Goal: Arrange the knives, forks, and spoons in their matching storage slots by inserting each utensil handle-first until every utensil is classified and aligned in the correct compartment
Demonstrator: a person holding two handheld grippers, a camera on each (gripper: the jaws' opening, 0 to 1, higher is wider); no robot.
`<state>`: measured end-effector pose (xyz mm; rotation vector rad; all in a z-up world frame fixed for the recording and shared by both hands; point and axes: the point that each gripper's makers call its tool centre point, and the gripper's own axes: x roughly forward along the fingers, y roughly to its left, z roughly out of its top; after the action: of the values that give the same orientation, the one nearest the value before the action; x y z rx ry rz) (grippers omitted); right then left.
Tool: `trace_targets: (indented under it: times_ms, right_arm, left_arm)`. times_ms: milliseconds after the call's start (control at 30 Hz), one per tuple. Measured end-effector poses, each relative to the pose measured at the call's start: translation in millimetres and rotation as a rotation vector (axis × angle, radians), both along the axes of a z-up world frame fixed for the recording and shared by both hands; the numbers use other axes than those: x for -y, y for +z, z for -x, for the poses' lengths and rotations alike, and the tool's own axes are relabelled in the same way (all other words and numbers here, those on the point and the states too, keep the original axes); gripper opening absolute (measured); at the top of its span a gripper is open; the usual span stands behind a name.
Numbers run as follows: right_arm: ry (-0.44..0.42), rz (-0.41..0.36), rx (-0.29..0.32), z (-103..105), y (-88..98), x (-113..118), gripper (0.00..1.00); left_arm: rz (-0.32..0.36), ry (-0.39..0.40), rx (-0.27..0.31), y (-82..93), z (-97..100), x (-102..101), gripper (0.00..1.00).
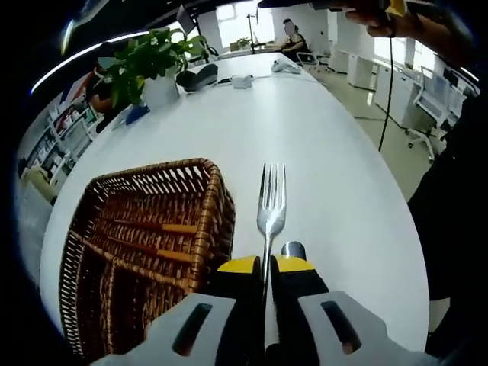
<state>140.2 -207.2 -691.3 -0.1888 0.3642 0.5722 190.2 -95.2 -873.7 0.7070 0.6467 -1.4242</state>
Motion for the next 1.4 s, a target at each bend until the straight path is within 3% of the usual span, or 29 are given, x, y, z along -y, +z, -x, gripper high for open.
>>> trace_targets:
  times_ms: [200, 267, 300, 367, 500, 633, 767, 833, 1067, 1133, 1267, 1400]
  right_arm:
    - [-0.004, -0.009, -0.001, 0, 1.9, 0, 0.89]
    - [0.0, -0.01, -0.004, 1, 1.5, -1, 0.89]
    - [0.0, -0.009, -0.005, 1, 1.3, -1, 0.89]
    - [0.001, -0.01, -0.006, 2, 1.3, -2, 0.89]
    - [0.005, 0.0, -0.004, 3, 0.7, -4, 0.89]
    - [0.016, -0.002, -0.006, 2, -0.4, -9, 0.89]
    - [0.02, -0.025, -0.006, -1, 1.0, -15, 0.89]
    - [0.024, -0.026, -0.002, -3, 2.3, -18, 0.89]
    - [0.039, -0.026, 0.001, -3, 3.6, -25, 0.89]
    - [0.009, 0.005, 0.033, -8, 6.5, -21, 0.96]
    - [0.031, -0.014, 0.004, -7, 4.1, -30, 0.99]
    - [0.04, 0.024, -0.03, -6, -7.0, -33, 1.0]
  left_arm:
    - [0.017, -0.006, -0.011, 2.1, 0.9, 3, 0.03]
    - [-0.002, -0.035, 0.068, 3.6, -3.4, 2, 0.02]
    - [-0.007, -0.025, 0.056, 3.6, -2.5, 2, 0.02]
    - [-0.023, -0.038, 0.086, 5.1, -4.0, 0, 0.02]
    - [-0.036, -0.041, 0.081, 11.7, 0.2, -4, 0.01]
    - [-0.026, -0.04, 0.063, 31.6, 5.8, -12, 0.01]
    - [-0.086, -0.079, 0.088, 30.6, 16.7, -33, 0.01]
    - [-0.072, -0.067, 0.065, 30.9, 20.5, -41, 0.01]
    - [-0.091, -0.031, 0.077, 42.4, 21.1, -69, 0.01]
    - [-0.099, -0.019, 0.074, 46.0, 21.7, -76, 0.01]
    - [-0.107, 0.003, 0.071, 54.2, 22.3, -87, 0.01]
    - [-0.117, -0.009, 0.075, 62.2, 26.5, -95, 0.01]
